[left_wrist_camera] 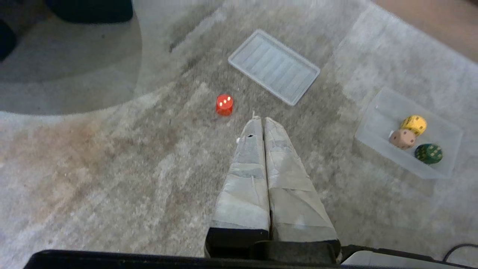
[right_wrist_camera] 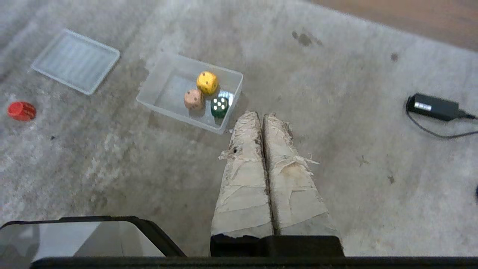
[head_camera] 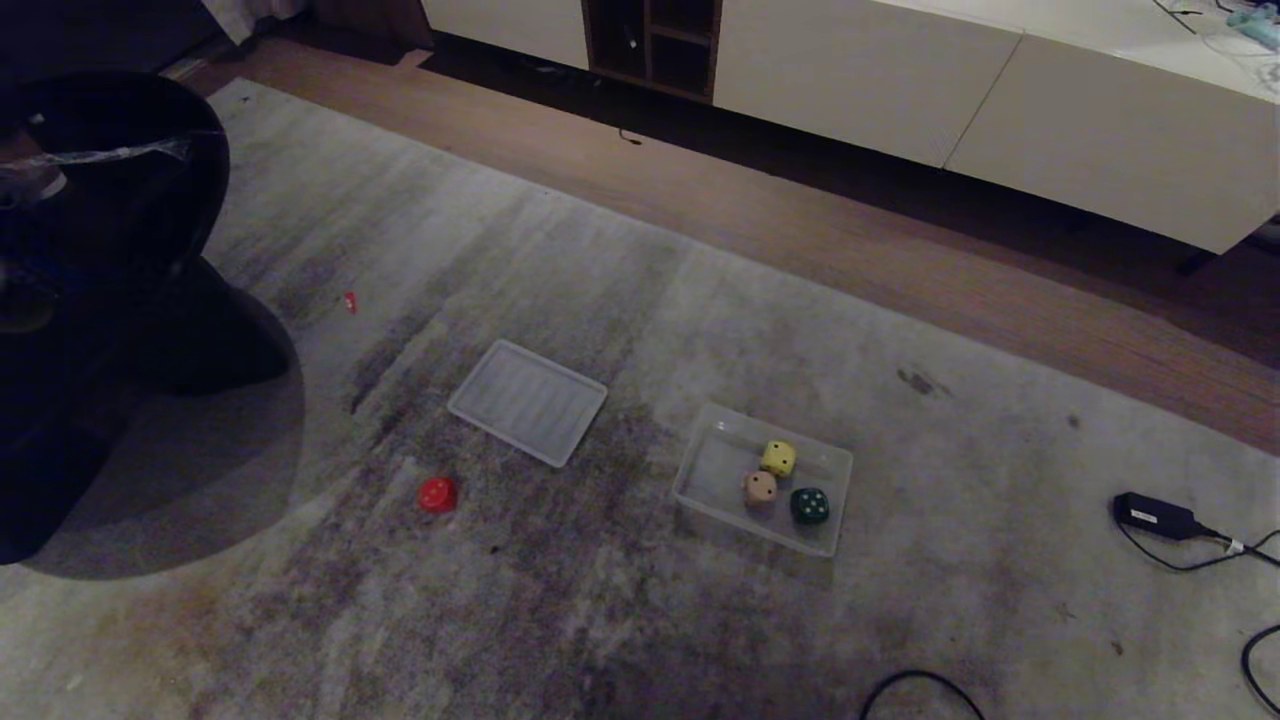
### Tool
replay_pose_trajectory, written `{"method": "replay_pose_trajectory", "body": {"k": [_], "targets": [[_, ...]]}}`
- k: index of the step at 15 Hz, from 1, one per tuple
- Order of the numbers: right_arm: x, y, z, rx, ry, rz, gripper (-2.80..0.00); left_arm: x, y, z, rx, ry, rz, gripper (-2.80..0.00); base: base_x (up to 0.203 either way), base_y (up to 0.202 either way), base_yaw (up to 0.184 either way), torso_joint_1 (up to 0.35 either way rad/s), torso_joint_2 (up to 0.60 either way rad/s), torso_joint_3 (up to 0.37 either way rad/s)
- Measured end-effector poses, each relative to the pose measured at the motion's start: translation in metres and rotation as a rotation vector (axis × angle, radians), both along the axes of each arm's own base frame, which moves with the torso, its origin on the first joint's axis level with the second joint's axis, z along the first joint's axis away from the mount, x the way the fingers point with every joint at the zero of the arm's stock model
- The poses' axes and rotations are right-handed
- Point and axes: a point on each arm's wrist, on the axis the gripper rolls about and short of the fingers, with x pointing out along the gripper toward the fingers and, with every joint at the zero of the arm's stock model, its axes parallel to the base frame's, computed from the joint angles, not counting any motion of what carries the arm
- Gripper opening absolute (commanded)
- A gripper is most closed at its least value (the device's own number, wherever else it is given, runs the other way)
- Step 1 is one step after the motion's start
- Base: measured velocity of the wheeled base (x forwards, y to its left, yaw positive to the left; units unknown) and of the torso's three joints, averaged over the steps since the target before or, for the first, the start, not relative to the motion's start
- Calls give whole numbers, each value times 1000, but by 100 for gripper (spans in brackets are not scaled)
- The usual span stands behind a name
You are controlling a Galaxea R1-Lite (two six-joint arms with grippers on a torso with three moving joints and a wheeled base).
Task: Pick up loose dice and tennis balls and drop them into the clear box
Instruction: Pick up toys out of the box
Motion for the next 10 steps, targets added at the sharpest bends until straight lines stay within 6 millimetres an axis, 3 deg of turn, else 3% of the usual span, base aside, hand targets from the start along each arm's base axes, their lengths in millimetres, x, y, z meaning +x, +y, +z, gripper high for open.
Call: {"method": "replay_pose_trajectory", "body": {"k": [10], "targets": [[0,0,0,0,0,1,-280,0,0,0,-1,0,0,-280,0,0,0,3,2,203]]}}
